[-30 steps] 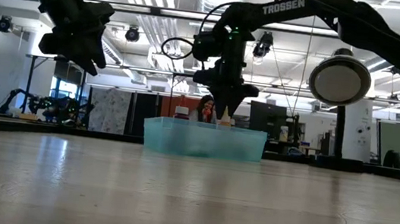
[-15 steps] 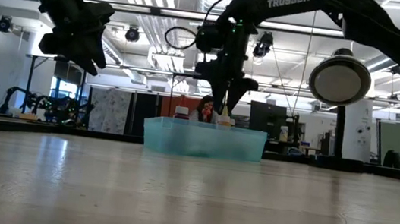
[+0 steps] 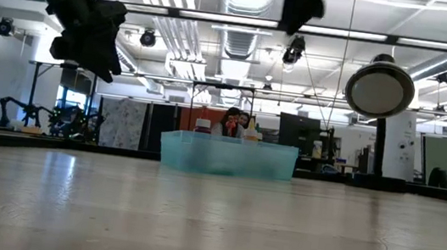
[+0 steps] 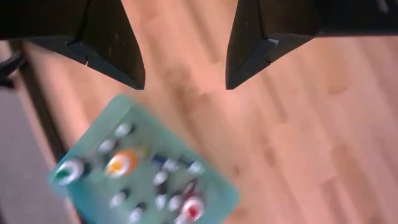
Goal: Pick & Place food coloring
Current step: Put the yellow big food coloring into the green bin
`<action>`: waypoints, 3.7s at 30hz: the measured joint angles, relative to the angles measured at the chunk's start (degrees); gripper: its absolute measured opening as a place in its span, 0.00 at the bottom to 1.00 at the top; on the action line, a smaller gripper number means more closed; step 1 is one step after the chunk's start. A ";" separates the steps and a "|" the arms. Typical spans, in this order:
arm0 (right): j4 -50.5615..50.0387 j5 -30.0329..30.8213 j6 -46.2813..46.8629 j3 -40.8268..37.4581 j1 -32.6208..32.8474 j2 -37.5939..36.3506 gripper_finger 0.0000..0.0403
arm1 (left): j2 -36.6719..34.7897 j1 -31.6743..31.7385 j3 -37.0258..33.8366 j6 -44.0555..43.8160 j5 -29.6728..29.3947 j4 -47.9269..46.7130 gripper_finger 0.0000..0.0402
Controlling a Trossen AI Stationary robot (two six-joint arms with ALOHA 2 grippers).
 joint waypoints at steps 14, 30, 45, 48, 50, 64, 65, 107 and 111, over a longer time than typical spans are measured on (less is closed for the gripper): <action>2.73 3.93 41.09 -35.38 31.22 -20.51 0.54 | 0.00 0.04 -0.02 7.58 0.00 5.79 0.35; 12.63 1.65 59.22 -50.42 58.56 -22.04 0.53 | 0.02 0.04 -0.02 8.78 0.02 6.58 0.35; 24.66 7.46 48.57 -60.32 60.58 -22.04 0.62 | 1.31 0.02 -0.04 6.76 0.05 6.62 0.35; 29.67 7.55 45.02 -61.81 60.62 -22.04 0.63 | 1.63 0.02 -0.04 6.66 0.05 6.62 0.35; 32.89 7.35 43.26 -62.94 60.69 -22.04 0.63 | 1.76 0.02 -0.04 6.66 0.05 6.62 0.35; 34.88 7.48 45.20 -66.69 59.65 -21.78 0.58 | 1.86 0.02 -0.04 6.66 0.05 6.64 0.35; 34.88 7.46 45.09 -66.71 59.39 -21.71 0.57 | 1.86 0.02 -0.04 6.66 0.05 6.64 0.35; 37.84 6.01 43.48 -66.64 55.37 -21.28 0.42 | 1.86 0.02 -0.04 5.63 0.06 6.63 0.35; 38.17 6.11 42.88 -66.64 54.41 -21.28 0.41 | 1.86 0.02 -0.04 5.63 0.05 6.62 0.35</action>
